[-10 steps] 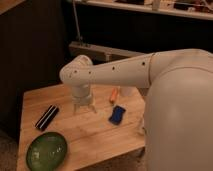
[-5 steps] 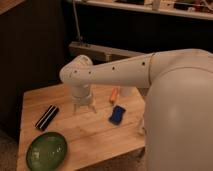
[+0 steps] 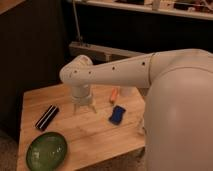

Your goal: Push the eraser across the table

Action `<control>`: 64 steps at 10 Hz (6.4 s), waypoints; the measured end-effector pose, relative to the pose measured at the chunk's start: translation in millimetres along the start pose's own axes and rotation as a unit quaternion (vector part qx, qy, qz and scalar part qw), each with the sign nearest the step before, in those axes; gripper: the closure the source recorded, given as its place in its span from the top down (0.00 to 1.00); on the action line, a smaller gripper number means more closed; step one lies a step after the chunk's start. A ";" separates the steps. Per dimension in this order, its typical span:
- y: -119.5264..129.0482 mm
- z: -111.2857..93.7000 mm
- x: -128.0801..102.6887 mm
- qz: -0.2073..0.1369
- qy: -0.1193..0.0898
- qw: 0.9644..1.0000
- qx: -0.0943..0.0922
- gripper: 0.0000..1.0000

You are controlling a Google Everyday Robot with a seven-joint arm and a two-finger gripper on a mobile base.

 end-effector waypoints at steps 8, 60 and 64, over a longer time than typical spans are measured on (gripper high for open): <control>0.3 -0.6 -0.3 0.000 0.000 1.000 -0.001 0.65; 322.8 112.1 -82.2 -0.394 -0.042 0.876 -0.274 0.01; 318.7 118.0 -71.0 -0.414 -0.018 0.874 -0.253 0.01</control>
